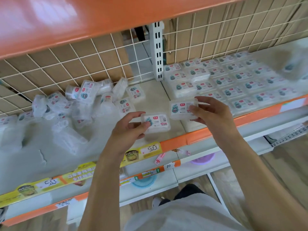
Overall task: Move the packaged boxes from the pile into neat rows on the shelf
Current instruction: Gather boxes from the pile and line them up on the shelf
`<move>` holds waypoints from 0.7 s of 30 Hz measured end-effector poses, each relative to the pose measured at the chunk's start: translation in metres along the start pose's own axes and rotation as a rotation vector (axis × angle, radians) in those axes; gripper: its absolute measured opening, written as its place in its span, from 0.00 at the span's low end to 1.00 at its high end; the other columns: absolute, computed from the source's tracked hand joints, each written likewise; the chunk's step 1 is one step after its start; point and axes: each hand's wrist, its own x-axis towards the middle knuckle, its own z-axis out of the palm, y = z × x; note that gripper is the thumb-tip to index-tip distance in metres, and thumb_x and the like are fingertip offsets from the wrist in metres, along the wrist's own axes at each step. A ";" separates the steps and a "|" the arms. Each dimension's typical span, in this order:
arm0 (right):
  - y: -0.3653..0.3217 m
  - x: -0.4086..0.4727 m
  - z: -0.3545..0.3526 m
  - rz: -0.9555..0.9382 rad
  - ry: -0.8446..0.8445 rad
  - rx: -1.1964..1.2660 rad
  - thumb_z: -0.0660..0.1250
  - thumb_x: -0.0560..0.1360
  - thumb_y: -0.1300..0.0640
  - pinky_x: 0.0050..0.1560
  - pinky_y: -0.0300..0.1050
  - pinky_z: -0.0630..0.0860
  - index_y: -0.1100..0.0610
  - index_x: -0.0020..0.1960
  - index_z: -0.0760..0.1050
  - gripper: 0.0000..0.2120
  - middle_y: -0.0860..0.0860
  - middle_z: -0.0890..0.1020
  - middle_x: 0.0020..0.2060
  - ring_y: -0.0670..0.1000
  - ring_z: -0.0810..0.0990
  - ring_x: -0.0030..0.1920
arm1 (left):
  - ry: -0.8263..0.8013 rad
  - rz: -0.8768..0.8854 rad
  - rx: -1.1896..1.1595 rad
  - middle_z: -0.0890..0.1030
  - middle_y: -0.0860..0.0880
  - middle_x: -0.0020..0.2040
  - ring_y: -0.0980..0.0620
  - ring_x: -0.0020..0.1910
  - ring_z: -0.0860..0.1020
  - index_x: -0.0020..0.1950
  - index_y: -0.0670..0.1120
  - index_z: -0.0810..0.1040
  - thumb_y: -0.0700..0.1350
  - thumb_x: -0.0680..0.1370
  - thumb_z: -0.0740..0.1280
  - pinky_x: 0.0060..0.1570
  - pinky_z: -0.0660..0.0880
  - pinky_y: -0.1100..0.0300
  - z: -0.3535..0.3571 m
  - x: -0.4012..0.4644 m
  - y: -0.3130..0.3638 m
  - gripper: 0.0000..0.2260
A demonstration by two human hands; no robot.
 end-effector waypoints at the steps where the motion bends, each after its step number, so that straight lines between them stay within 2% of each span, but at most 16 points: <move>1: -0.003 0.003 -0.008 -0.006 0.007 0.002 0.76 0.73 0.61 0.50 0.47 0.83 0.55 0.59 0.81 0.15 0.55 0.86 0.49 0.53 0.86 0.49 | -0.004 0.008 0.009 0.87 0.50 0.47 0.56 0.51 0.84 0.62 0.55 0.80 0.44 0.77 0.73 0.54 0.80 0.59 0.010 0.002 0.003 0.14; 7: -0.017 0.036 -0.055 -0.005 -0.022 -0.040 0.76 0.73 0.59 0.52 0.51 0.83 0.54 0.60 0.81 0.16 0.55 0.87 0.47 0.55 0.86 0.49 | 0.051 0.027 -0.046 0.87 0.49 0.48 0.52 0.53 0.83 0.62 0.54 0.80 0.45 0.76 0.73 0.54 0.81 0.59 0.064 0.017 0.016 0.14; 15: -0.035 0.087 -0.102 0.009 -0.123 -0.080 0.76 0.73 0.61 0.52 0.48 0.83 0.54 0.58 0.81 0.15 0.53 0.87 0.46 0.53 0.86 0.50 | 0.229 -0.008 -0.121 0.87 0.49 0.47 0.52 0.50 0.84 0.62 0.52 0.79 0.45 0.76 0.74 0.47 0.80 0.62 0.116 0.031 0.015 0.15; 21: -0.038 0.119 -0.122 0.028 -0.172 -0.131 0.76 0.72 0.61 0.55 0.51 0.82 0.54 0.58 0.81 0.15 0.53 0.87 0.45 0.53 0.86 0.50 | 0.344 -0.025 -0.187 0.87 0.49 0.46 0.53 0.49 0.84 0.62 0.52 0.79 0.43 0.76 0.73 0.48 0.80 0.61 0.139 0.029 0.010 0.14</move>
